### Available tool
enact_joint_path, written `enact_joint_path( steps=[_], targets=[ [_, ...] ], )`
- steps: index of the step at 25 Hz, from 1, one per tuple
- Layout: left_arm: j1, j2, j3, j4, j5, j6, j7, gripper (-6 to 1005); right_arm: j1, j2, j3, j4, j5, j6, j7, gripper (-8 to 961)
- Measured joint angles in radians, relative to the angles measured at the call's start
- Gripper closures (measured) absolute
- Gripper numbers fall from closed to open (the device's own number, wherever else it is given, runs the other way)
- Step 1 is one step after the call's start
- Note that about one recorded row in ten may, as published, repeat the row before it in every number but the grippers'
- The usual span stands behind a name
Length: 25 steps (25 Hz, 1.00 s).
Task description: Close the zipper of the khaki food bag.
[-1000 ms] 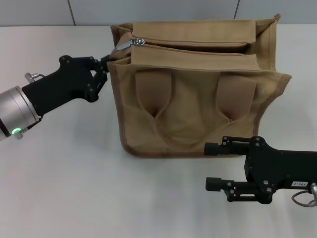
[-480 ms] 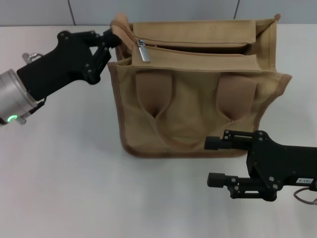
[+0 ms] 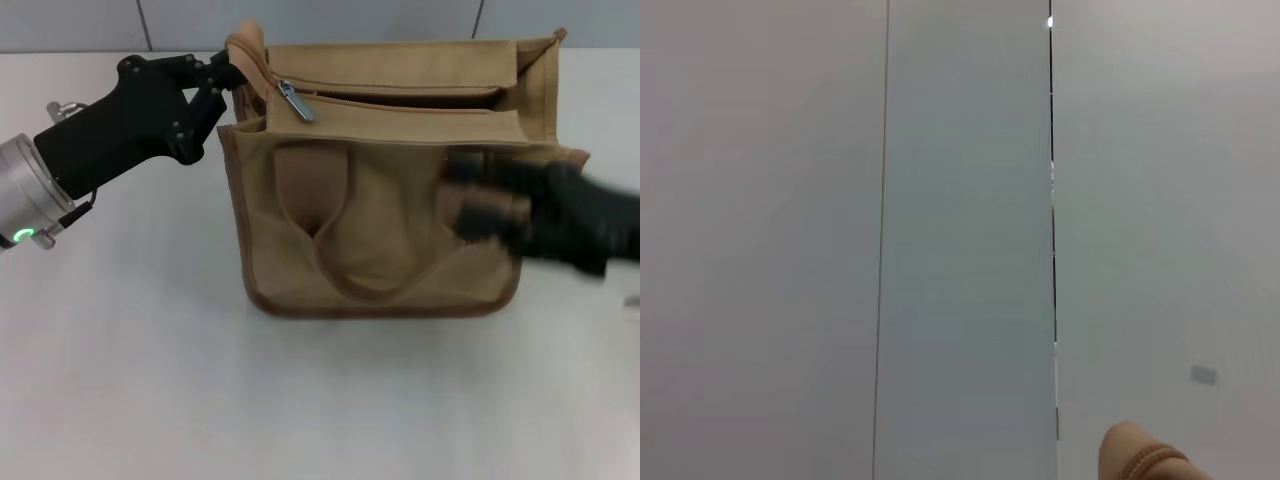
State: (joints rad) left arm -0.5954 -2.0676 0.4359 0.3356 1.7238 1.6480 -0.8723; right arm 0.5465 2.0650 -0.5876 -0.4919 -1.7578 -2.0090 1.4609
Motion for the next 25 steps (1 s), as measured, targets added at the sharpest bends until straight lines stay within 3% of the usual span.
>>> enact_joint_path(
  steps=[3, 5, 6, 9, 10, 12, 16, 23, 25],
  targets=[
    [0.003, 0.0, 0.0, 0.0, -0.007, 0.001, -0.001, 975, 0.037, -0.012, -0.002, -0.036, 0.024, 0.028, 0.112, 253],
    [0.003, 0.0, 0.0, 0.0, -0.009, 0.004, -0.001, 975, 0.111, -0.038, -0.013, -0.076, 0.024, 0.092, 0.28, 252],
    [0.003, 0.0, 0.0, 0.0, -0.009, 0.008, -0.002, 975, 0.111, -0.038, -0.013, -0.076, 0.024, 0.092, 0.28, 252],
    [0.003, 0.0, 0.0, 0.0, -0.009, 0.017, -0.002, 975, 0.188, -0.071, -0.044, -0.089, 0.009, 0.156, 0.45, 252],
    [0.003, 0.0, 0.0, 0.0, -0.009, 0.021, -0.002, 975, 0.238, -0.095, -0.08, -0.091, 0.0, 0.184, 0.538, 252],
    [0.003, 0.0, 0.0, 0.0, -0.009, 0.023, -0.002, 975, 0.294, -0.113, -0.125, -0.105, -0.028, 0.213, 0.639, 253],
    [0.003, -0.001, 0.0, -0.003, -0.009, 0.024, -0.002, 975, 0.348, -0.116, -0.155, -0.12, -0.095, 0.234, 0.727, 253],
    [0.003, -0.002, 0.0, -0.004, -0.009, 0.031, -0.002, 976, 0.423, -0.112, -0.214, -0.118, -0.184, 0.278, 0.833, 347],
    [0.003, -0.002, 0.0, -0.003, -0.009, 0.037, -0.002, 976, 0.434, -0.11, -0.243, -0.118, -0.186, 0.301, 0.848, 429]
  ],
)
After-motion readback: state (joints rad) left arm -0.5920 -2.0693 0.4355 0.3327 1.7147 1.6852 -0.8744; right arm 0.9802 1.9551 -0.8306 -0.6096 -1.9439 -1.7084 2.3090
